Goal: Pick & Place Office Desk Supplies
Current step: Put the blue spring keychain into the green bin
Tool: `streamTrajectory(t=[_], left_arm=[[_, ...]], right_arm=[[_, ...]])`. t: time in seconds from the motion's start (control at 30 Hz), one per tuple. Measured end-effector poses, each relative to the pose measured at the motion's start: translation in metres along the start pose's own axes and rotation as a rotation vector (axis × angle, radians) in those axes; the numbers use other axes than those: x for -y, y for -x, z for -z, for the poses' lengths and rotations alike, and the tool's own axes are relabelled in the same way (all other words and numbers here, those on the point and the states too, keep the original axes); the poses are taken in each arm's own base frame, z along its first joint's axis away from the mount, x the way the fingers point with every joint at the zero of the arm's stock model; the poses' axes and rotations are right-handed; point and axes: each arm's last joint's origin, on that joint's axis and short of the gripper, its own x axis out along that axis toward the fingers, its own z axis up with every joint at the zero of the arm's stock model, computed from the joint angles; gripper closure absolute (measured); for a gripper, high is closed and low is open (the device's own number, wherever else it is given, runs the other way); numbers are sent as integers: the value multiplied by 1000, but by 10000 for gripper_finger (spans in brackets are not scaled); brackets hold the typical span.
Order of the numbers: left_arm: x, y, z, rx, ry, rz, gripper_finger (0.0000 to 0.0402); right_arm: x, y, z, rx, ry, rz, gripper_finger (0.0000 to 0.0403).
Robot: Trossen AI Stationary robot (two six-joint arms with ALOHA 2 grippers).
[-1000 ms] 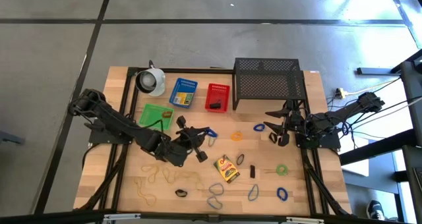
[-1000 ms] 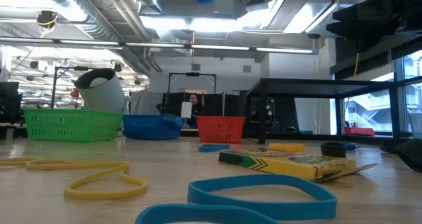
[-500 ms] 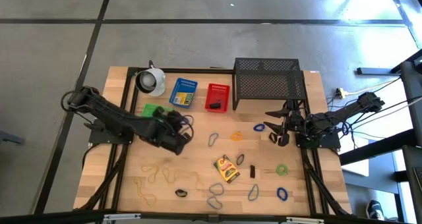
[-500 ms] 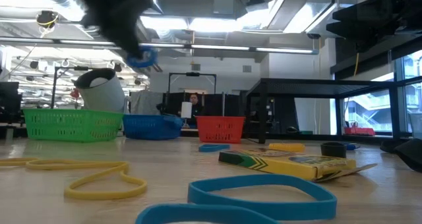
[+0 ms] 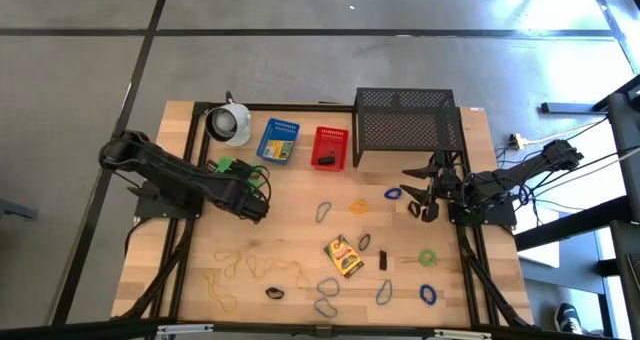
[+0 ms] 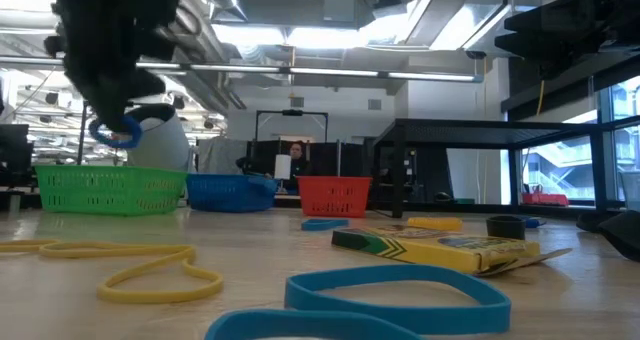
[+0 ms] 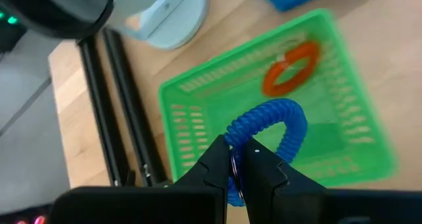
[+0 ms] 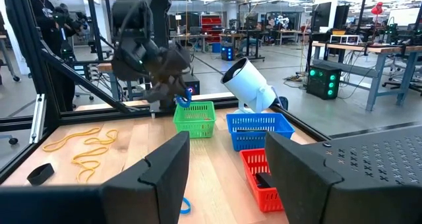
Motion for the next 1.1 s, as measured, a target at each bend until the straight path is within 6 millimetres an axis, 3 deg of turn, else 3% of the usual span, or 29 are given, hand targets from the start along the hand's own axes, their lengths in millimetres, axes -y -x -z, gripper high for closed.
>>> streamTrajectory(t=[0.53, 0.83, 1.1], left_arm=[[5, -44, -1, -52, 64, 26, 384], [6, -48, -1, -60, 69, 37, 380], [6, -48, -1, -60, 75, 37, 329]], right_arm=[[0, 0, 0, 0, -1, 0, 202], [0, 0, 0, 0, 0, 0, 202], [0, 0, 0, 0, -1, 0, 202]])
